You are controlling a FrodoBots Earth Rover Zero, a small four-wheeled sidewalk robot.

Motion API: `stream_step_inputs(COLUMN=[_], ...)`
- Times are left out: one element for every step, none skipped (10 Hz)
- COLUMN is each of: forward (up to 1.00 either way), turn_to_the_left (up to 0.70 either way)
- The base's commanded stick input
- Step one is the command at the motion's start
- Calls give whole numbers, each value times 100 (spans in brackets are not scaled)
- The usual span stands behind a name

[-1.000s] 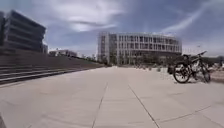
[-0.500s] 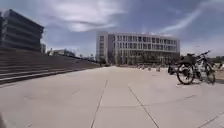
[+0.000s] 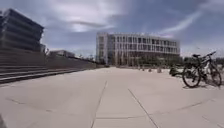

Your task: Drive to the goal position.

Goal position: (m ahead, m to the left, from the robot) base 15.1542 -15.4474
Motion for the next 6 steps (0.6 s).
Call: stream_step_inputs(forward=[60, 60, 60, 60, 60, 60], turn_to_the_left=[-7, -8, -9, -10, -10, -9])
